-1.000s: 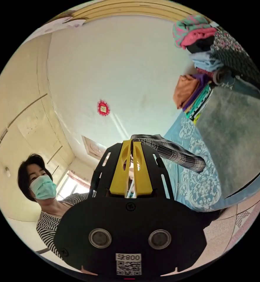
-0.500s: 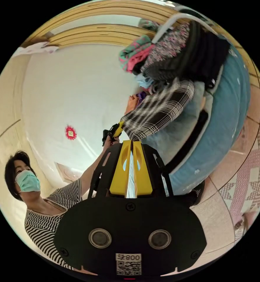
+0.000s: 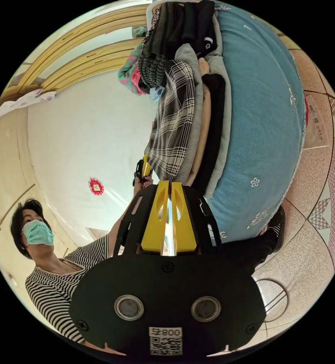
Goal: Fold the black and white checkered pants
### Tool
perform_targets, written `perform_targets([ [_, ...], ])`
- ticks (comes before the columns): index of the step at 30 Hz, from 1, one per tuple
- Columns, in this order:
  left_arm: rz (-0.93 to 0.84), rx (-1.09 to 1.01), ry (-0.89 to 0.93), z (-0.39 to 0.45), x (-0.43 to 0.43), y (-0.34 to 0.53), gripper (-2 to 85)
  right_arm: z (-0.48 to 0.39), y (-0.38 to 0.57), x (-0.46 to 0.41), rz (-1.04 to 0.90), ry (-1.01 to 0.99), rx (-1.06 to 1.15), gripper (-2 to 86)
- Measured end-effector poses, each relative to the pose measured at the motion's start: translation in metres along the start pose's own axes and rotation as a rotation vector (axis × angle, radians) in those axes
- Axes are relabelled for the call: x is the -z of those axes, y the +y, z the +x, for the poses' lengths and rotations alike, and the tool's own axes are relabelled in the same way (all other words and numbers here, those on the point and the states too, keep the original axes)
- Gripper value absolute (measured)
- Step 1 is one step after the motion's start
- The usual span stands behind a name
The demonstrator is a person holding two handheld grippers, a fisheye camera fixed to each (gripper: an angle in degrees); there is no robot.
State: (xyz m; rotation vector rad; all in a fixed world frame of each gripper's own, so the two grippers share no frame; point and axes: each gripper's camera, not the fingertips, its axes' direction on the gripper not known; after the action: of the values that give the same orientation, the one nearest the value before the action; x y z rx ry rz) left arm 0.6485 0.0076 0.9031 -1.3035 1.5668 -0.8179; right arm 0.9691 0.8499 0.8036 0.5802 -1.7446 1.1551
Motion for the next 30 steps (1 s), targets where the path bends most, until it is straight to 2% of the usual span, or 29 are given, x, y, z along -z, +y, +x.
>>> perform_targets([
  [6,0.087,0.069,-0.002,-0.007,-0.021,-0.028,6.3,-0.017,0.002,0.020,0.045,-0.039,-0.028,0.6],
  [8,0.163,0.072,-0.063,-0.003,-0.022,-0.034,5.5,-0.023,0.006,0.029,0.086,-0.055,-0.054,0.5],
  [12,0.204,-0.025,-0.096,0.020,-0.036,-0.046,3.2,-0.040,0.013,0.045,0.161,-0.031,-0.055,0.2],
  [15,0.143,-0.169,-0.150,0.049,-0.064,-0.057,1.6,-0.063,0.016,0.053,0.212,0.020,-0.028,0.1],
  [18,0.064,-0.280,-0.247,0.072,-0.098,-0.067,0.7,-0.106,0.011,0.043,0.206,0.134,0.084,0.0],
  [23,-0.055,-0.301,-0.573,0.076,-0.155,-0.080,0.2,-0.204,-0.030,-0.039,0.008,0.381,0.406,0.0],
  [30,-0.083,-0.280,-0.626,0.071,-0.192,-0.085,0.1,-0.287,-0.071,-0.169,-0.109,0.700,0.691,0.0],
])
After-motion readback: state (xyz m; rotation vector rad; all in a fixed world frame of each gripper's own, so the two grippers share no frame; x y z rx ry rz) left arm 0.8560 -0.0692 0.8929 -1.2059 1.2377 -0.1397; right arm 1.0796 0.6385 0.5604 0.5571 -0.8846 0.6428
